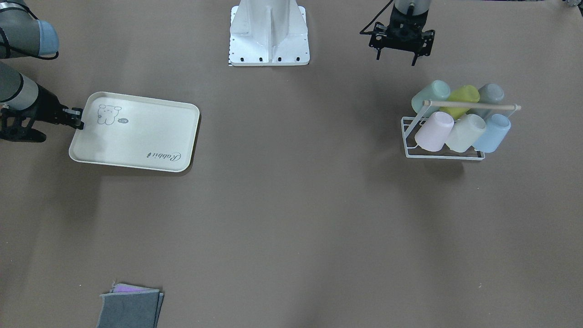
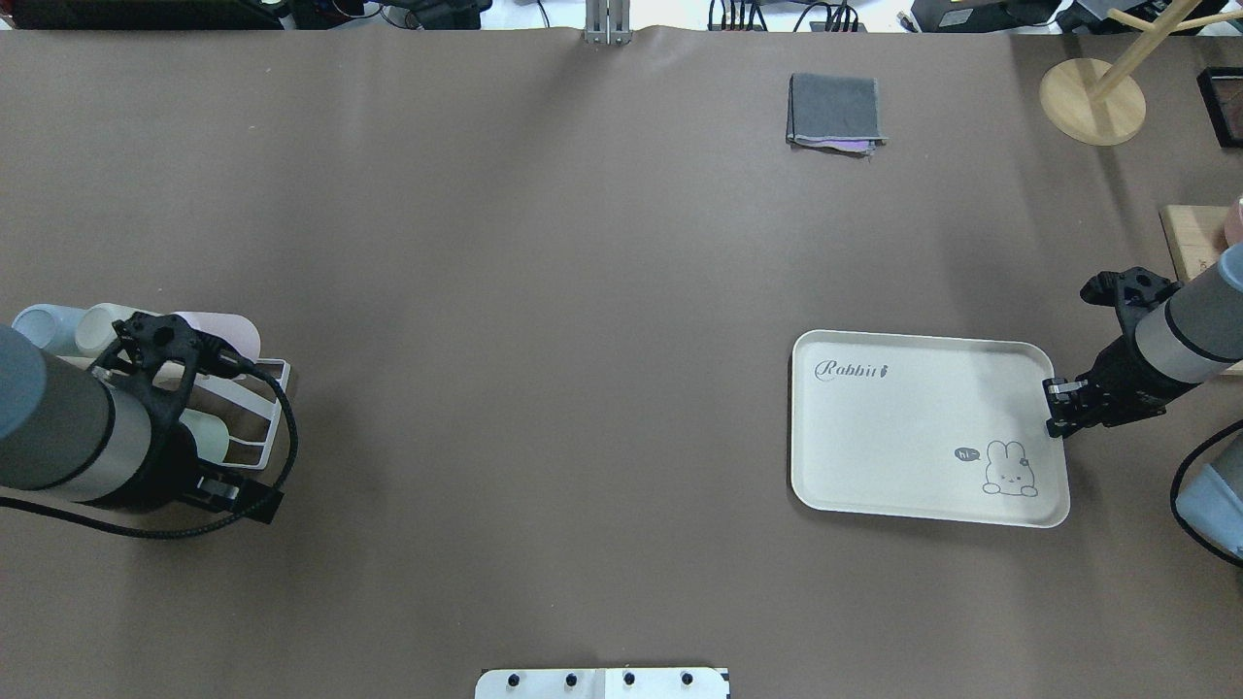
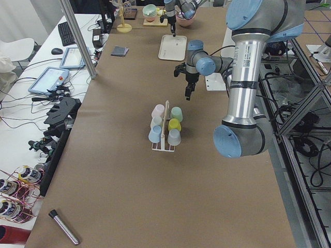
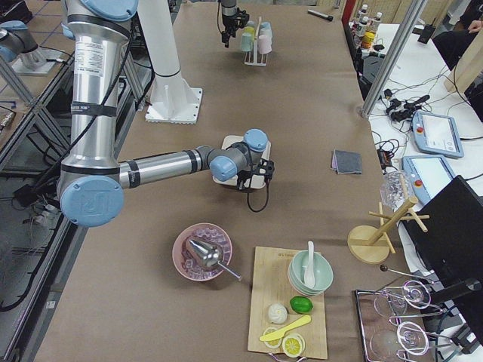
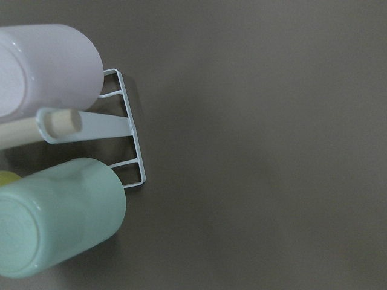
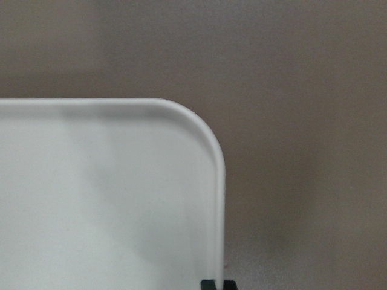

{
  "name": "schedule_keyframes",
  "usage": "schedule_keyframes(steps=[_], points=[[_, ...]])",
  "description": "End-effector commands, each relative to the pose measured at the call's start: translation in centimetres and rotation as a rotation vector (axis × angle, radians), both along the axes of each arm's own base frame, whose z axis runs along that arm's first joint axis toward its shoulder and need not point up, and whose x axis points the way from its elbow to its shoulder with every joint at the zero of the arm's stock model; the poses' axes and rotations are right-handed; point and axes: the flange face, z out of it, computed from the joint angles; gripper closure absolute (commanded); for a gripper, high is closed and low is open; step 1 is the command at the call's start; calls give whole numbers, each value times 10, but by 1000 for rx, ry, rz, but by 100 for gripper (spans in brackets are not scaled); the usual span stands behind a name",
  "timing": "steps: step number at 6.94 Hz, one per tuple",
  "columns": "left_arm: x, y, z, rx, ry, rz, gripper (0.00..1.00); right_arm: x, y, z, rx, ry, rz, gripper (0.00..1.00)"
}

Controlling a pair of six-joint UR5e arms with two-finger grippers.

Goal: Pick up and place green cup on tray

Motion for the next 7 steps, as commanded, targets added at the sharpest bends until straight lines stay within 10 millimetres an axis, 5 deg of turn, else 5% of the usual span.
schedule_keyframes(steps=[1,4,6,7], points=[[39,46,-34,142,-209,95,2,22,4,-9,36,-58,-34,100],[49,56,-15,429,-356,289,3,53,3,-11,38,-118,-32,100],[45,56,8,600,-485,449,4,45,-9,-38,62,-177,-48,100],[59,77,16,673,-524,513,4,33,-27,-58,93,-197,-48,100]])
